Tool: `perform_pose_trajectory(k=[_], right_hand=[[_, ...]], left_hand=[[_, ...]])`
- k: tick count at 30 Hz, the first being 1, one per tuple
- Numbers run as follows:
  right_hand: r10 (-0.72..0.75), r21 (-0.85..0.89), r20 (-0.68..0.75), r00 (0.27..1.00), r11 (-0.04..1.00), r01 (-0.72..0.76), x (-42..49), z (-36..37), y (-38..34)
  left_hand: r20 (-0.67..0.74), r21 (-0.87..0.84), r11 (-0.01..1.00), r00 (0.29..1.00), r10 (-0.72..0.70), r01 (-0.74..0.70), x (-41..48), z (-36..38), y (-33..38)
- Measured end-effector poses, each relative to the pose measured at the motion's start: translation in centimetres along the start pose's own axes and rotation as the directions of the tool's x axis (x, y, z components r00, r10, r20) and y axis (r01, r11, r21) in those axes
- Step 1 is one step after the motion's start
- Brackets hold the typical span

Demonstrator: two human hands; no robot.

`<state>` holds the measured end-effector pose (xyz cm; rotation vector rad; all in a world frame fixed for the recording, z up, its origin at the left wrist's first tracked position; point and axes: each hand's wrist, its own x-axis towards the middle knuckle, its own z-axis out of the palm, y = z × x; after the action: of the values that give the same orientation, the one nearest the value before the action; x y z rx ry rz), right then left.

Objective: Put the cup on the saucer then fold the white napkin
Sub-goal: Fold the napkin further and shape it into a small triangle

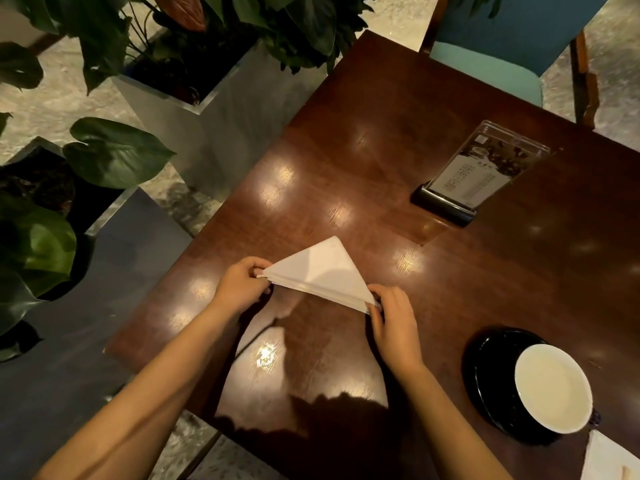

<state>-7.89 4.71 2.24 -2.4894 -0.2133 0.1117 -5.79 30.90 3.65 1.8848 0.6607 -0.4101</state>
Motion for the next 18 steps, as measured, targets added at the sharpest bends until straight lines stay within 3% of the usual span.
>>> perform_pose_trajectory(k=[2,4,6,8,12,15,18], right_hand=[[-0.026,0.018,0.017,1.0,1.0,0.025,-0.1,-0.7,-0.5],[-0.005,0.088,0.015,1.0,0.996,0.003,0.6,-1.7,-1.5],[0.013,0.105,-0.035,0.999,0.994,-0.01,2.6,-2.0,-3.4],[-0.016,0.026,-0.048,0.999,1.0,0.018,5.5,-1.1,-5.7],[-0.083,-0.261,0.201,0.976,0.956,0.135,8.6,3.3,-6.5],[-0.107,-0.357,0.214,0.971,0.917,0.179,8.4,4.9,-4.9],[-0.159,-0.38,0.249,0.955,0.891,0.248,8.0,4.3,-4.0]], left_hand=[[-0.113,0.188,0.974,0.982,0.149,-0.126,-0.3,-0.6,0.2],[-0.215,0.388,0.859,0.873,0.438,-0.335,-1.4,-0.2,1.0],[-0.162,0.467,0.753,0.792,0.588,-0.463,-1.9,1.4,2.0],[-0.048,0.57,0.671,0.795,0.604,-0.475,-1.1,3.8,2.3],[0.029,0.819,0.49,0.876,0.482,-0.297,0.1,6.9,0.7],[0.021,0.866,0.433,0.882,0.471,-0.251,0.1,7.3,-0.5],[0.075,0.859,0.404,0.858,0.509,-0.314,0.5,6.7,-0.9]])
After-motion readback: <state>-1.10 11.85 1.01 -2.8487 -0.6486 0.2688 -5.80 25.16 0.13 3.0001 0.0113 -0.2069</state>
